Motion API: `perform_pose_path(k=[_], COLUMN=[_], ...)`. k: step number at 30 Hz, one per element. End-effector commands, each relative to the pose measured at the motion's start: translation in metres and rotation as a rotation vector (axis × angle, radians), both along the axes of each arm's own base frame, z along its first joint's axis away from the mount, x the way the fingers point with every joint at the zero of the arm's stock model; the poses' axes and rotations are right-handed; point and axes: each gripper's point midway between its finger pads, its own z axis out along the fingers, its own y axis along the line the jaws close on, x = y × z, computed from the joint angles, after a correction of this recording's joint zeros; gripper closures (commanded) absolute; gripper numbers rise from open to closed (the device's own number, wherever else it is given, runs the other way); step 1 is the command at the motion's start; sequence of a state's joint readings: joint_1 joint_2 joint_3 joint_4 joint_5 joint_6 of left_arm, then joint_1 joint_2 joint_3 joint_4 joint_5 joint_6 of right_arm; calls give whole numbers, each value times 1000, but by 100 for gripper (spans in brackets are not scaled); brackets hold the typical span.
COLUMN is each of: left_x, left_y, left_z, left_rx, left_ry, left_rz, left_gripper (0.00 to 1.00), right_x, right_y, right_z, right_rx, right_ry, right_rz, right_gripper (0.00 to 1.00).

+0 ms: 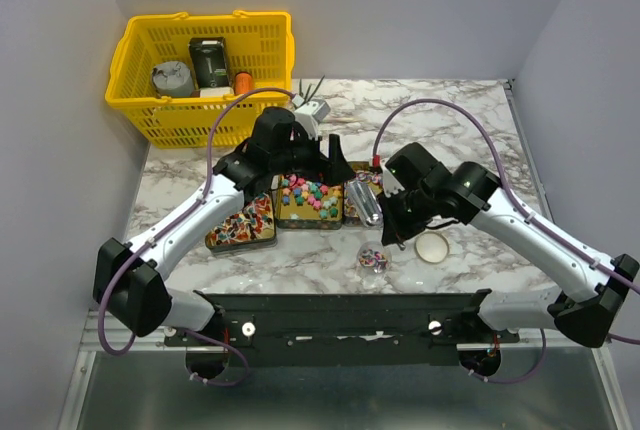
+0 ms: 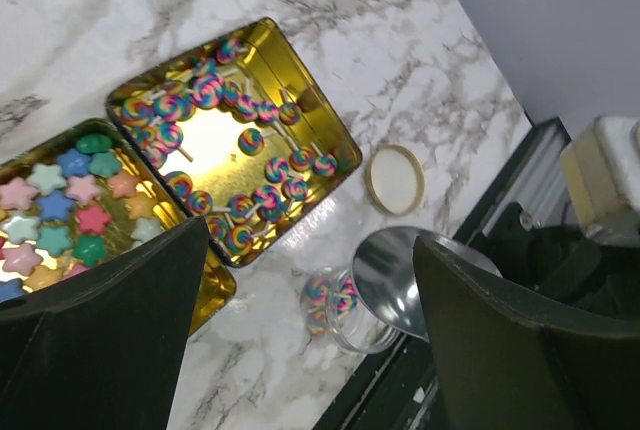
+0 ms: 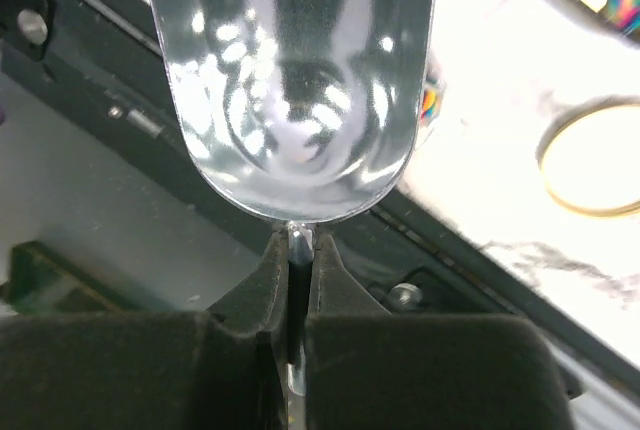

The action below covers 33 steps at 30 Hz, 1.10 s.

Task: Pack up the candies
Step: Adjust the spatula.

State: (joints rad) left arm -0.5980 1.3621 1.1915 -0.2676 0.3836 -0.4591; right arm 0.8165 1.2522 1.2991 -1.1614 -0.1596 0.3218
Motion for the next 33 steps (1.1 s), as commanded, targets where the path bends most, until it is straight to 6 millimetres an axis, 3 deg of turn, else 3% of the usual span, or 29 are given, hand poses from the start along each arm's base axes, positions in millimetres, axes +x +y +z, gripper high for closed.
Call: perform_pose_path(k=[1, 5, 9, 16, 25, 30, 33], left_x=[-37, -49, -57, -43, -35, -22, 0], left_y=[-15, -14, -15, -11, -8, -2, 12], left_z=[-4, -12, -34, -76, -93, -85, -72], left_rx=[-48, -38, 23, 149, 203, 215, 219], left_ry=[13, 18, 34, 108, 134, 115, 91], left_rz=[-228, -277, -289, -202, -166, -84, 40], left_gripper=[8, 13, 16, 25, 28, 27, 20], right_x=[27, 32, 34, 28, 24, 28, 37], right_y=[6, 6, 10, 23, 36, 40, 40], right_z=[22, 38, 62, 94, 97, 81, 71], right_rx=[8, 27, 89, 205, 264, 224, 178], right_ry=[-185, -240, -305, -351, -323, -265, -233], right_rz=[15, 19, 50, 117, 148, 108, 39], right_gripper=[99, 99, 99, 99, 99, 99, 99])
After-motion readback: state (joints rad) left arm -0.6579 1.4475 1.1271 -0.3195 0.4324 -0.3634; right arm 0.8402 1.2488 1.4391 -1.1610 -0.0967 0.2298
